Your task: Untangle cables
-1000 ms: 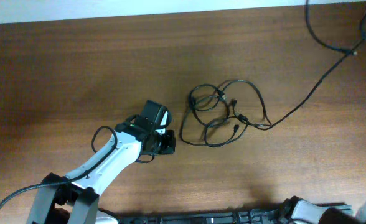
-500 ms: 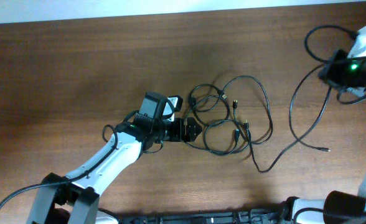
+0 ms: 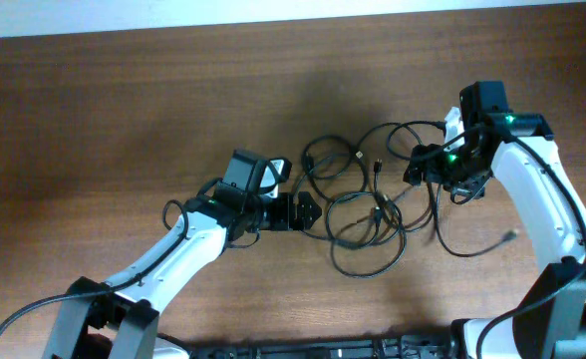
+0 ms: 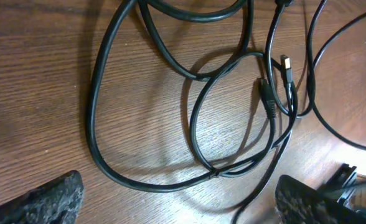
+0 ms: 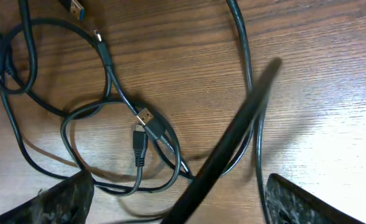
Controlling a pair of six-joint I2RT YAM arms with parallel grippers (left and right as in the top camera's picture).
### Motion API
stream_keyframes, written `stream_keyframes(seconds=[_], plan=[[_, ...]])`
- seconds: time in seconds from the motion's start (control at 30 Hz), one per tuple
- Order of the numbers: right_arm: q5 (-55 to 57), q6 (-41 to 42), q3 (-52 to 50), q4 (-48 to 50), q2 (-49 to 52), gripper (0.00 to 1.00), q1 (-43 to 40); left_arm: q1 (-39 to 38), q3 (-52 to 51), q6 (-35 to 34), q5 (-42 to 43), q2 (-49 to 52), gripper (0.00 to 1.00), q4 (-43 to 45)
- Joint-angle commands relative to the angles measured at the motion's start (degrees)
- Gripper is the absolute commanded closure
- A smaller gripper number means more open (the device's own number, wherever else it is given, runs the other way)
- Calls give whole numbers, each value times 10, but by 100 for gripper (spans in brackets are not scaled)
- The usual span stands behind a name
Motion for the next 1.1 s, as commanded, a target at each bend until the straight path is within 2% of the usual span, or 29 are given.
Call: stream_keyframes(seconds=[0.0, 0.07, 0.13, 0.2, 0.27, 0.3, 0.37, 0.43, 0.57, 0.67, 0.77, 0.83, 0.93, 1.0, 1.07], plan=[[-2, -2, 70, -10, -9, 12, -1, -2, 3, 3, 0, 4, 1, -1], [-7, -2, 137, -26, -11, 12, 0, -2, 3, 3, 0, 4, 1, -3], [-79, -2, 184, -47, -11, 13, 7, -2, 3, 3, -16, 4, 1, -5], [-79, -2, 175, -73, -10, 12, 16, -2, 3, 3, -38, 4, 1, -10], [-79, -7, 137, -104, -10, 13, 42, 0, 3, -28, -113, 4, 1, -45], [-79, -14, 107, -92, -10, 13, 66, 2, 3, -68, -167, 4, 1, -73], [-79, -19, 42, -44, -10, 16, 115, 13, 3, -106, -207, 4, 1, -102], [-79, -19, -27, 17, -10, 18, 164, 27, 3, -114, -207, 4, 1, -124], [-79, -17, -121, 125, -9, 29, 259, 81, 3, -113, -224, 4, 1, -157], [-76, -2, -153, 212, -5, 29, 310, 102, 3, -113, -223, 4, 1, -166], [-51, 100, -165, 273, 20, 45, 339, 102, 3, -113, -223, 4, 1, -181], [-16, 132, -165, 297, 49, 45, 347, 101, 3, -113, -223, 4, 1, -189], [-24, 155, -165, 311, 104, 51, 347, 101, 3, -113, -223, 4, 1, -190], [-56, 155, -165, 325, 119, 62, 347, 101, 3, -113, -223, 4, 1, -190], [-63, 155, -163, 335, 118, 64, 345, 101, 3, -113, -223, 4, 1, -190]])
